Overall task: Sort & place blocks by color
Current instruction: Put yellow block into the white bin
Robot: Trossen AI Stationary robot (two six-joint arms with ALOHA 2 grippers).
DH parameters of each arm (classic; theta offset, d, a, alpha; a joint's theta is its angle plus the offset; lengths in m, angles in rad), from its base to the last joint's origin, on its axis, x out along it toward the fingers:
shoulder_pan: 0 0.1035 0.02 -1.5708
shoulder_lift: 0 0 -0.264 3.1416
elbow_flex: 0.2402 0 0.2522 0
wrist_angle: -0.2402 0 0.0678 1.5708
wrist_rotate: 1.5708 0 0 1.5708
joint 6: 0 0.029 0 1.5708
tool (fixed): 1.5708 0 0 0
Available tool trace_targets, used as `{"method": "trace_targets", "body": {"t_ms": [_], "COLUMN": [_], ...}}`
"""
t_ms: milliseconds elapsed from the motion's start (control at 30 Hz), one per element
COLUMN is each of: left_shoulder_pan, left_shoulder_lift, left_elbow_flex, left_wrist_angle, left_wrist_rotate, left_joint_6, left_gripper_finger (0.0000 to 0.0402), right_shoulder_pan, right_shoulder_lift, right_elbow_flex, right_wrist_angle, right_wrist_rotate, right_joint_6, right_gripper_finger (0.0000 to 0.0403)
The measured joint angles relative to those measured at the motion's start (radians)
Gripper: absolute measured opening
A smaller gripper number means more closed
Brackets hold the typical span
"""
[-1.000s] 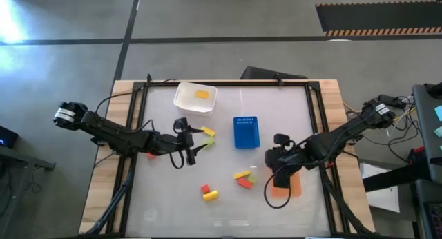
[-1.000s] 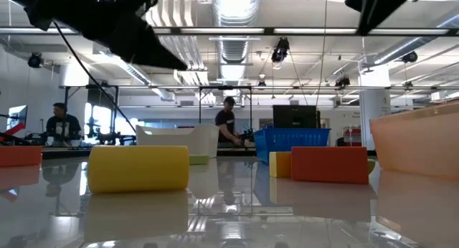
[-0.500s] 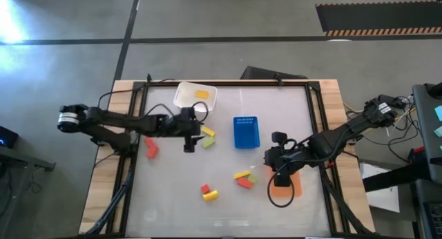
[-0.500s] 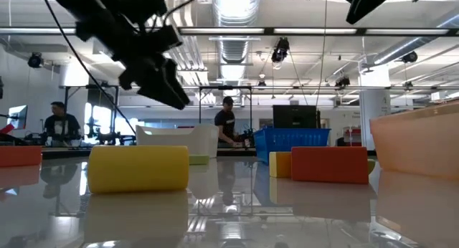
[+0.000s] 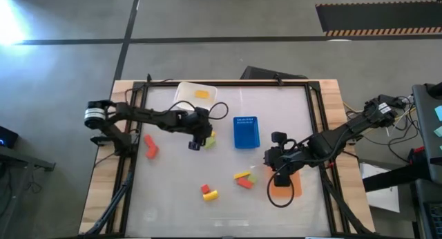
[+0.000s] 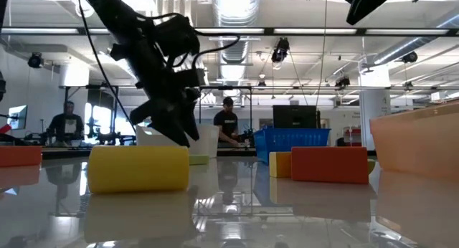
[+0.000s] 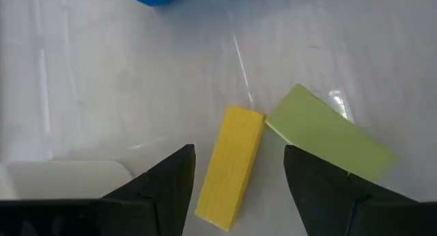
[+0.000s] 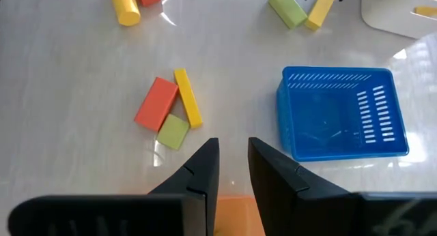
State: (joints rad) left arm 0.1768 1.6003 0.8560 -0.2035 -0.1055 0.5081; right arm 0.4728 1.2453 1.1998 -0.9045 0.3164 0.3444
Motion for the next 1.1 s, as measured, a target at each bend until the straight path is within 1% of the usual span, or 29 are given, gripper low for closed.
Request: {"method": "trace_targets", "body": {"t_ms": [400,767,900,1100], "left_shoulder_pan": [0.042,0.045,0.044,0.043], "left_shoulder_lift": [0.074,0.11,0.108,0.108], "left_elbow_flex": [0.004,0.006,0.006,0.006], "left_wrist_angle": [0.016,0.024,0.018,0.004], "left_wrist_rotate": [0.0,0.022,0.029,0.046], "left_joint_6": [0.005,-0.005,-0.013,-0.054], "left_gripper_finger": [0.0207,0.0203,0.0176,0.0116], "right_shoulder_pan": [0.0,0.0,0.0,0.0], "right_shoulder_lift": [0.0,0.0,0.0,0.0], "right_elbow_flex": [-0.006,-0.014,-0.02,-0.025], "right_wrist_angle": [0.001,0.003,0.002,0.003], "right_wrist_rotate": [0.0,0.0,0.0,0.0], "right_joint_6": [0.003,0.003,0.003,0.003], "right_gripper_finger": [0.0068,0.0068,0.0068,0.0068]}}
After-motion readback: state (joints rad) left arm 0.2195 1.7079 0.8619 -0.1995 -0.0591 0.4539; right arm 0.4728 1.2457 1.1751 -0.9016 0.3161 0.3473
